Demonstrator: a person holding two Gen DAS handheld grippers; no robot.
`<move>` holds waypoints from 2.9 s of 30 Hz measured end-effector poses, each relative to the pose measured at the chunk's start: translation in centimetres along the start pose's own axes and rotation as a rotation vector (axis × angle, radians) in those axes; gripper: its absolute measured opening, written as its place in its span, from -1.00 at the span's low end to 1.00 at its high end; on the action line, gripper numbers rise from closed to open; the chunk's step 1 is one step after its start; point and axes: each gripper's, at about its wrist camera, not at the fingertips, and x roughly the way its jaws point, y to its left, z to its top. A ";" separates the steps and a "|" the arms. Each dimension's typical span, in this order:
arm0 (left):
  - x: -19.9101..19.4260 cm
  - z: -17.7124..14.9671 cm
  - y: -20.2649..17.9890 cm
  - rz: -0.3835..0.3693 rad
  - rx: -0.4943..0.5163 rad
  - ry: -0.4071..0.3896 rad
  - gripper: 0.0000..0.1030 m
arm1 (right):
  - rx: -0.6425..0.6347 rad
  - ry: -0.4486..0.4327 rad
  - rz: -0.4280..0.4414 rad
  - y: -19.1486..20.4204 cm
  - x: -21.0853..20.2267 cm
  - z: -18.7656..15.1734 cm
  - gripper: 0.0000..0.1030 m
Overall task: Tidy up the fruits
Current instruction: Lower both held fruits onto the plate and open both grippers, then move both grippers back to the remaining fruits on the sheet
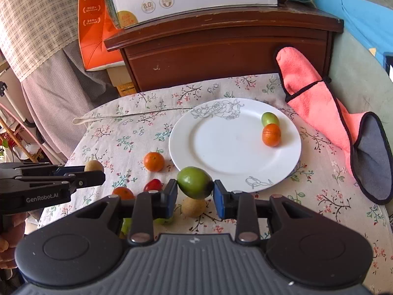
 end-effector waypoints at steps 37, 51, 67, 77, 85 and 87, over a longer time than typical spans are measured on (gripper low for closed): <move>8.9 3.3 -4.7 -0.122 0.006 -0.006 -0.52 | 0.232 -0.009 -0.108 -4.7 5.6 1.2 -0.34; 6.0 4.1 -5.2 -0.126 0.016 -0.043 -0.22 | 0.232 -0.011 -0.106 -4.7 5.0 1.5 -0.34; -1.3 2.1 -2.6 -0.036 0.063 -0.050 0.08 | 0.174 -0.022 -0.068 -2.4 1.4 0.4 -0.32; -3.0 -0.6 -0.9 -0.023 0.038 0.001 0.11 | 0.131 -0.004 -0.040 0.1 -0.1 -1.6 -0.26; -3.4 -2.9 0.1 0.020 0.043 0.056 0.11 | 0.085 0.029 0.006 1.9 -0.5 -3.1 -0.26; -3.5 -3.6 0.3 0.025 0.048 0.068 0.11 | 0.080 0.035 0.004 2.1 -0.5 -3.3 -0.26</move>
